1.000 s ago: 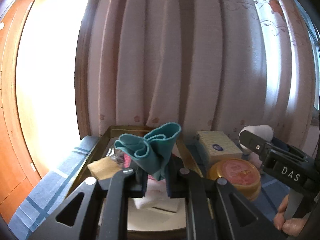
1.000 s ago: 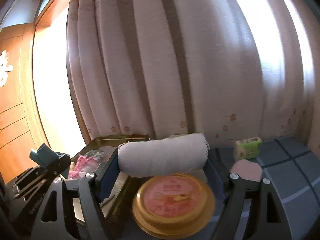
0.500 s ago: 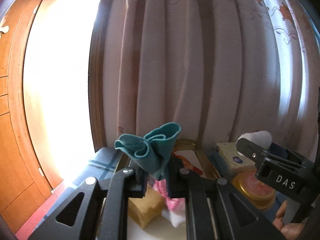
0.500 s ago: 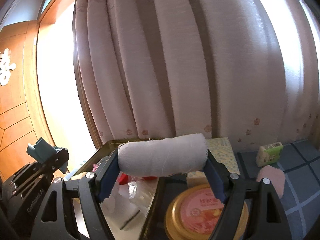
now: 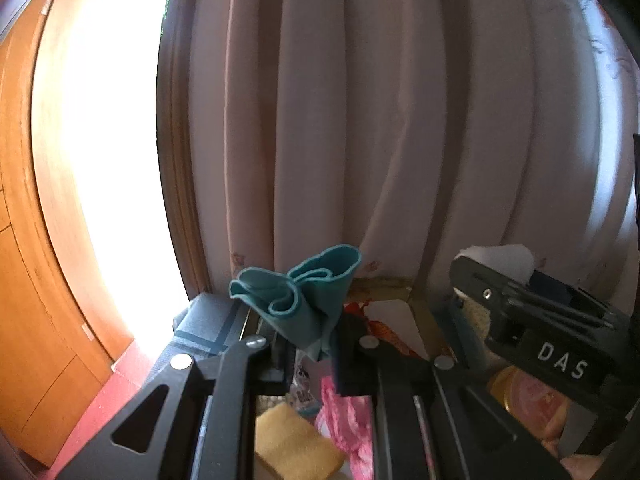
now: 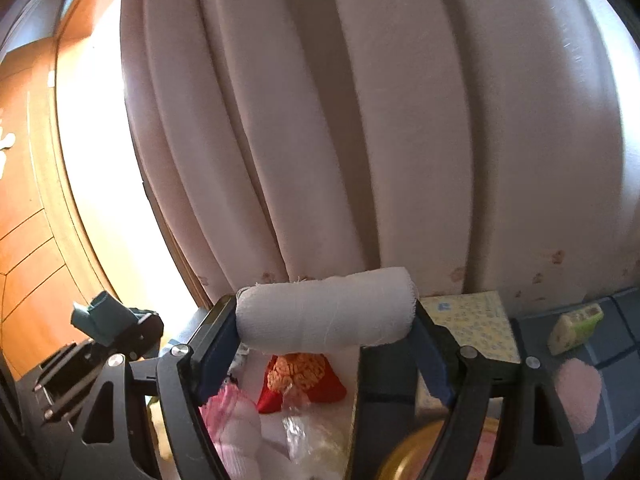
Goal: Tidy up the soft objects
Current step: 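Carry the teal cloth and white towel roll over the gold tray, then open both tools to drop the teal cloth and white towel roll into the tray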
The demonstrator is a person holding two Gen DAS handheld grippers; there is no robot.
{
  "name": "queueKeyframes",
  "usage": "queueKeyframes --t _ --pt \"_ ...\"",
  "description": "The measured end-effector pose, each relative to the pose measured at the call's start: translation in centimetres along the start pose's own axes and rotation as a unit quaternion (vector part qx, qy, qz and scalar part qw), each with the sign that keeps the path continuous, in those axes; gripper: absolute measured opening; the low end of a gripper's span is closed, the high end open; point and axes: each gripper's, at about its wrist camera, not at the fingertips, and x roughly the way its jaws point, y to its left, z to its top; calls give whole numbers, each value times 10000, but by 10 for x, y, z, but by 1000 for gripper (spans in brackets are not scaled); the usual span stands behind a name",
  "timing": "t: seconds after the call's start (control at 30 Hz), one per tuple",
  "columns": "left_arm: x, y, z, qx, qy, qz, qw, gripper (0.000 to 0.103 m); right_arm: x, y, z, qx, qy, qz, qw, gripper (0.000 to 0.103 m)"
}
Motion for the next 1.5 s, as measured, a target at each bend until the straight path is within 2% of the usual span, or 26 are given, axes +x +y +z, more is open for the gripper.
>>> queueKeyframes --t 0.1,0.3,0.53,0.57,0.6,0.63,0.67,0.7,0.73,0.83,0.93,1.1,1.17,1.2,1.27,1.33,1.4,1.5 --pt "19 1 6 82 351 227 9991 11 22 1 5 101 351 64 9993 80" --pt "52 12 9 -91 867 267 9958 11 71 3 3 311 1163 131 9926 80" --pt "75 15 6 -87 1244 358 9915 14 105 17 1 190 1722 281 9845 81" --pt "79 13 6 -57 1306 369 9907 20 111 18 1 260 1837 435 9817 81" --pt "81 12 5 -20 1338 382 9903 40 115 17 -1 359 1962 619 9780 81" --pt "82 12 6 7 1310 437 9904 56 118 16 -1 456 2063 761 9745 82" --pt "78 11 7 22 1229 516 9911 85 120 15 -2 562 2145 902 9709 82" --pt "70 11 9 38 1038 730 9919 99 119 14 -3 620 2143 993 9697 82" --pt "62 11 10 52 879 798 9929 103 116 14 -3 624 2088 997 9709 85" --pt "41 11 12 148 569 804 9950 103 99 10 0 666 1763 1161 9752 85" --pt "27 14 4 34 373 769 9963 103 77 6 -2 704 1400 1236 9799 85" --pt "1 16 -23 -342 -45 747 9966 103 24 2 -16 445 393 852 9946 85" --pt "-9 12 -33 -352 -245 845 9955 102 -3 1 -30 286 -228 438 9984 86" --pt "-14 10 -38 -317 -347 924 9946 102 -14 1 -36 222 -521 218 9982 87" --pt "-18 5 -46 -233 -547 1079 9924 102 -34 0 -47 139 -1094 -168 9938 96" --pt "-28 0 -52 -202 -800 1285 9883 102 -45 0 -55 48 -1463 -467 9881 96" --pt "-36 -5 -58 -171 -1058 1442 9837 102 -50 1 -59 -67 -1628 -559 9850 96" --pt "-38 -4 -61 -165 -1113 1472 9827 102 -54 4 -67 -316 -1758 -650 9818 96"
